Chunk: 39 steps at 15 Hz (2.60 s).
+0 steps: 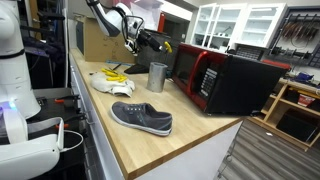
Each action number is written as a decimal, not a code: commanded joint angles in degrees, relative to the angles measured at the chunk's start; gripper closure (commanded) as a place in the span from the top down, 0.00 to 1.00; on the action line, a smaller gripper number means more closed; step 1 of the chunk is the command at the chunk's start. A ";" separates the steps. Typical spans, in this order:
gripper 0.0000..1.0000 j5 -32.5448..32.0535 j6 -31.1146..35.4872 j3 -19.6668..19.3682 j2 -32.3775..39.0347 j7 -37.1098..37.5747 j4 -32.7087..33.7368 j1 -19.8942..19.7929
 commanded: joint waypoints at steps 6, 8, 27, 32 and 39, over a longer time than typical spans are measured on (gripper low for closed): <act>0.01 -3.75 -0.23 0.73 10.42 -0.19 10.54 0.27; 0.01 -4.26 0.18 0.76 11.38 -0.37 10.86 0.19; 0.01 -12.51 1.88 1.53 1.52 7.38 -3.97 0.12; 0.01 -17.07 -0.59 1.48 -0.45 12.58 -6.81 0.44; 0.01 -21.75 -5.57 1.21 0.40 18.16 -9.19 0.23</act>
